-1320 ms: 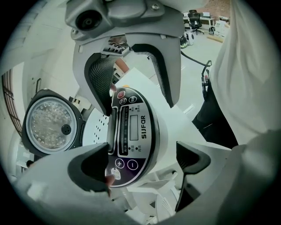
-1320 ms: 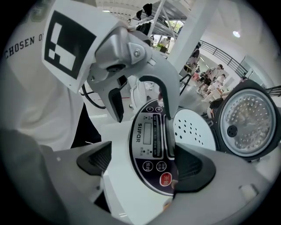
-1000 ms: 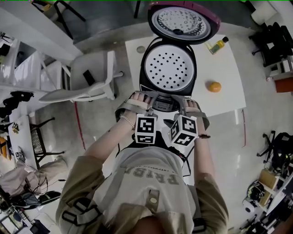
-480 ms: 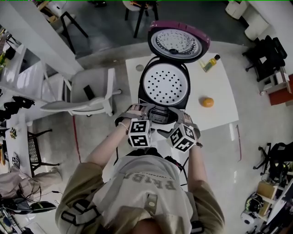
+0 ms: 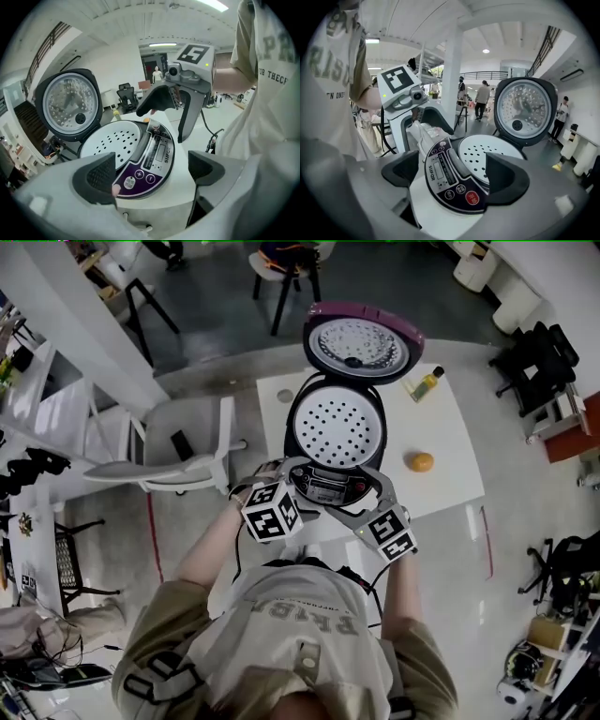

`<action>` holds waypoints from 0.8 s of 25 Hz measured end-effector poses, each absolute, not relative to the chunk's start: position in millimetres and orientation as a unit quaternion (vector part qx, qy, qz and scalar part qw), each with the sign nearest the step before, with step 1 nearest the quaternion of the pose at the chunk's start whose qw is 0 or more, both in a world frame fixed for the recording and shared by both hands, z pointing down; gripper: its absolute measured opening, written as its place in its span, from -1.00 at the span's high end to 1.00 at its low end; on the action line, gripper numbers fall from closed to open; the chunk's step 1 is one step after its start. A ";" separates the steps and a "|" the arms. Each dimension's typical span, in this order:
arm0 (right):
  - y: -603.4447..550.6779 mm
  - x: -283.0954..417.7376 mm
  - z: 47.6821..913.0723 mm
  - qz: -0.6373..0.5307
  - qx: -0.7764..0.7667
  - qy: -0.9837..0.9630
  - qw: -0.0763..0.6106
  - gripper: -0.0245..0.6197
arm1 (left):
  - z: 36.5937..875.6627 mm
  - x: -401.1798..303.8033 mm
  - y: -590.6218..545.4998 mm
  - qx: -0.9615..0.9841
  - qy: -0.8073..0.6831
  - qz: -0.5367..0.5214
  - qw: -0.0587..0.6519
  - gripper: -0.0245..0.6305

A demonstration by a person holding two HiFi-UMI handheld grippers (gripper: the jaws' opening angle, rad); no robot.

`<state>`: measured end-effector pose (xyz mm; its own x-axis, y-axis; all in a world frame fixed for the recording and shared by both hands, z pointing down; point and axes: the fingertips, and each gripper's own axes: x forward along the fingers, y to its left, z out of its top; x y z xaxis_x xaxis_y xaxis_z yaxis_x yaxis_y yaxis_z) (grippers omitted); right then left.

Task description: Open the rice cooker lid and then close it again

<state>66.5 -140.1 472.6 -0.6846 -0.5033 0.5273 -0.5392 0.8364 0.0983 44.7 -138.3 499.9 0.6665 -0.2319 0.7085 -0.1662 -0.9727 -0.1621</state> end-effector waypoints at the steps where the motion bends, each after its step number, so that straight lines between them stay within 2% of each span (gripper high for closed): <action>1: -141.9 67.9 469.8 0.037 0.294 -0.917 0.267 -0.42 | 496.6 42.4 -141.7 -0.914 0.113 -0.387 0.040 -0.59; 13: -149.5 86.2 447.7 0.074 0.387 -0.902 0.174 -0.42 | 458.6 15.8 -182.9 -0.926 0.164 -0.335 0.051 -0.58; 20: -170.1 107.0 433.2 0.081 0.414 -0.894 0.148 -0.42 | 439.6 13.0 -212.3 -0.929 0.163 -0.321 0.090 -0.58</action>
